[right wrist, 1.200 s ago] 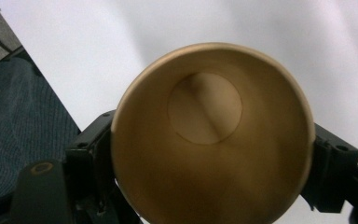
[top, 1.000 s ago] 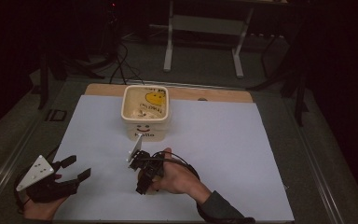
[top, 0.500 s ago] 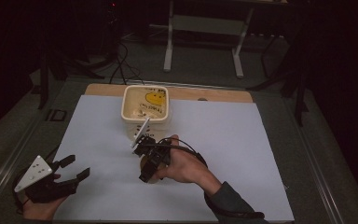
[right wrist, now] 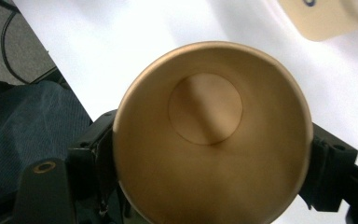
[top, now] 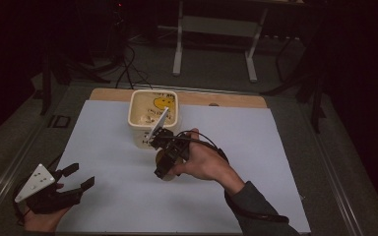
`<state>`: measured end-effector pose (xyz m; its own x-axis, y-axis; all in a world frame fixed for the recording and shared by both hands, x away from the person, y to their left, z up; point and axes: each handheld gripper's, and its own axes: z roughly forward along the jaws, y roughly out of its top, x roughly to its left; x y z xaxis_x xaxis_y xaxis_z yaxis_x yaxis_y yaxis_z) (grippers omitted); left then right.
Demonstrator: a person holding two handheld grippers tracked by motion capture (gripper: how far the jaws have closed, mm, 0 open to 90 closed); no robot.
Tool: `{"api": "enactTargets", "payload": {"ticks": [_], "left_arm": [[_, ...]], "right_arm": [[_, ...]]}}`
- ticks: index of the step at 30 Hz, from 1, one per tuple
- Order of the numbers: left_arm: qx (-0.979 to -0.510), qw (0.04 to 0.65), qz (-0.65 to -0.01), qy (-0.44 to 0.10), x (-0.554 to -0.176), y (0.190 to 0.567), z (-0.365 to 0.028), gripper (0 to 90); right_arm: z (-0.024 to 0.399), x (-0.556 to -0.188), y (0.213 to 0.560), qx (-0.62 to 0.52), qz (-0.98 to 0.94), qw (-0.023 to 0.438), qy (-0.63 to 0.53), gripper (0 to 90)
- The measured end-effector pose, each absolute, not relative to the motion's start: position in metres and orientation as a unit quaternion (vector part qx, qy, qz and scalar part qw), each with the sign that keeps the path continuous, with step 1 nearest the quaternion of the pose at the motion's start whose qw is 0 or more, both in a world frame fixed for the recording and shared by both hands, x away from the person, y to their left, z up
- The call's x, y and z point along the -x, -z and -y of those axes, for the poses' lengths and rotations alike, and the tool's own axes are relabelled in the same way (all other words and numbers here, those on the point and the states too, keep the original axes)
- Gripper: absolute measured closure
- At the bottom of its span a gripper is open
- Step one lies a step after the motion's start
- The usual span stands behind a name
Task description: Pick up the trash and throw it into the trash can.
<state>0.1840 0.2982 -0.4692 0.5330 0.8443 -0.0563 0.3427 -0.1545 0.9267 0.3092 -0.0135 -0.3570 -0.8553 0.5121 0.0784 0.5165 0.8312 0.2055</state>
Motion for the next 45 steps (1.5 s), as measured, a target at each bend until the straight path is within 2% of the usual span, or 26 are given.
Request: {"api": "enactTargets", "payload": {"ticks": [21,45], "left_arm": [[-0.716,0.503,-0.413,-0.252,-0.184,0.469,-0.299,28.5],[-0.716,0.503,-0.413,-0.252,-0.183,0.469,-0.299,28.5]], "right_arm": [[0.038,-0.336,0.324,0.303,0.946,-0.013,0.112,20.2],[0.063,-0.371,0.307,0.353,0.929,-0.025,0.105,20.5]]}}
